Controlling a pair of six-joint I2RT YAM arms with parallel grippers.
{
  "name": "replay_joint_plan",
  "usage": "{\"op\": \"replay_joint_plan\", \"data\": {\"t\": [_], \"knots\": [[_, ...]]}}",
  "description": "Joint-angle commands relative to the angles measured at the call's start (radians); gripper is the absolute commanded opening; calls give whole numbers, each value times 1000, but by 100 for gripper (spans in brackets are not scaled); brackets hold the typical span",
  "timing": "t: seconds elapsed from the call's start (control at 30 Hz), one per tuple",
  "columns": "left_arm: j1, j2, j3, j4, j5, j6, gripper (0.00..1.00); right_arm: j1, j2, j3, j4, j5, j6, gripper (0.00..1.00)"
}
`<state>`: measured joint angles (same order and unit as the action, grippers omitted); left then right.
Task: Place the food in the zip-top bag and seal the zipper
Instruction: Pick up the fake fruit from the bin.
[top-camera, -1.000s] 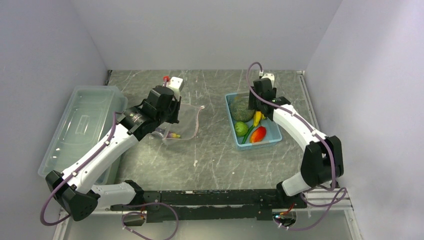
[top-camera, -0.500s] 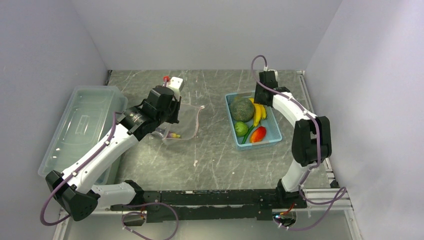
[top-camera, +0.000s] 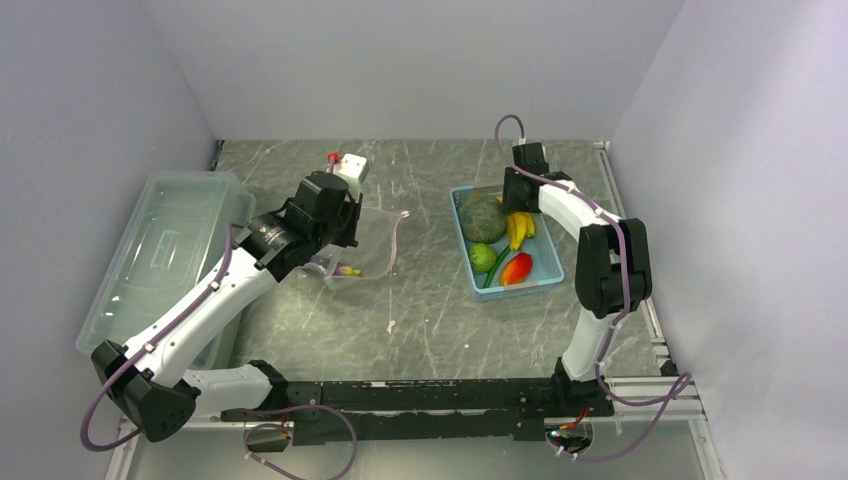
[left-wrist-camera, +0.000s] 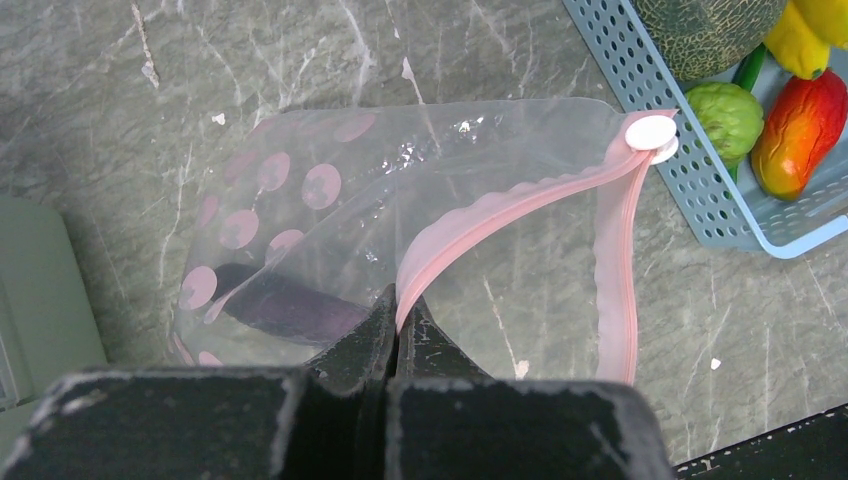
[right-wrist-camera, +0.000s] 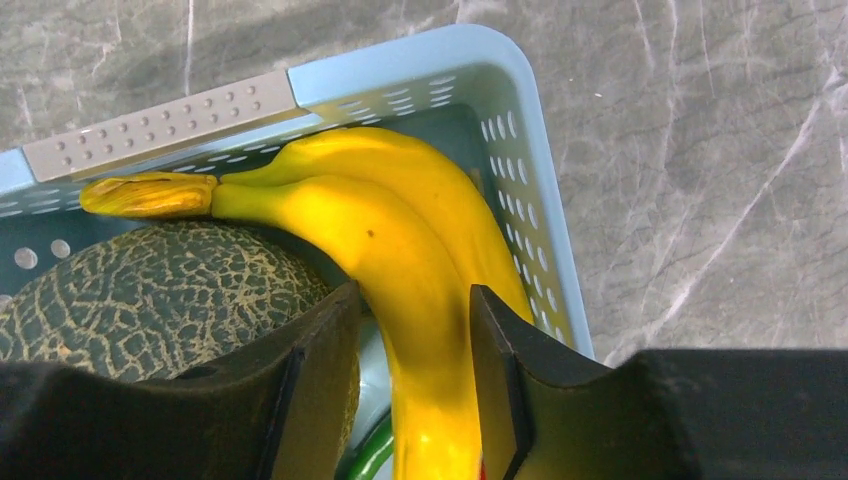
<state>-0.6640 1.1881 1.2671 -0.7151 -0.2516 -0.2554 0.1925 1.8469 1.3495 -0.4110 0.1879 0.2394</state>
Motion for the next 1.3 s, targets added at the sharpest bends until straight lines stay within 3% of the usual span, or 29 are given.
{"op": "replay_joint_plan", "data": {"t": [0.0, 0.3, 0.8, 1.27], "knots": [[5, -8, 2, 24, -9, 16, 0, -3, 24, 41, -2, -6, -18, 43], [5, -9, 2, 24, -8, 16, 0, -3, -18, 46, -20, -8, -15, 0], [5, -19, 3, 26, 5, 12, 0, 33, -273, -40, -21, 37, 14, 0], [5, -30, 3, 28, 12, 10, 0, 77, -552, -333, 118, -85, -6, 0]]}}
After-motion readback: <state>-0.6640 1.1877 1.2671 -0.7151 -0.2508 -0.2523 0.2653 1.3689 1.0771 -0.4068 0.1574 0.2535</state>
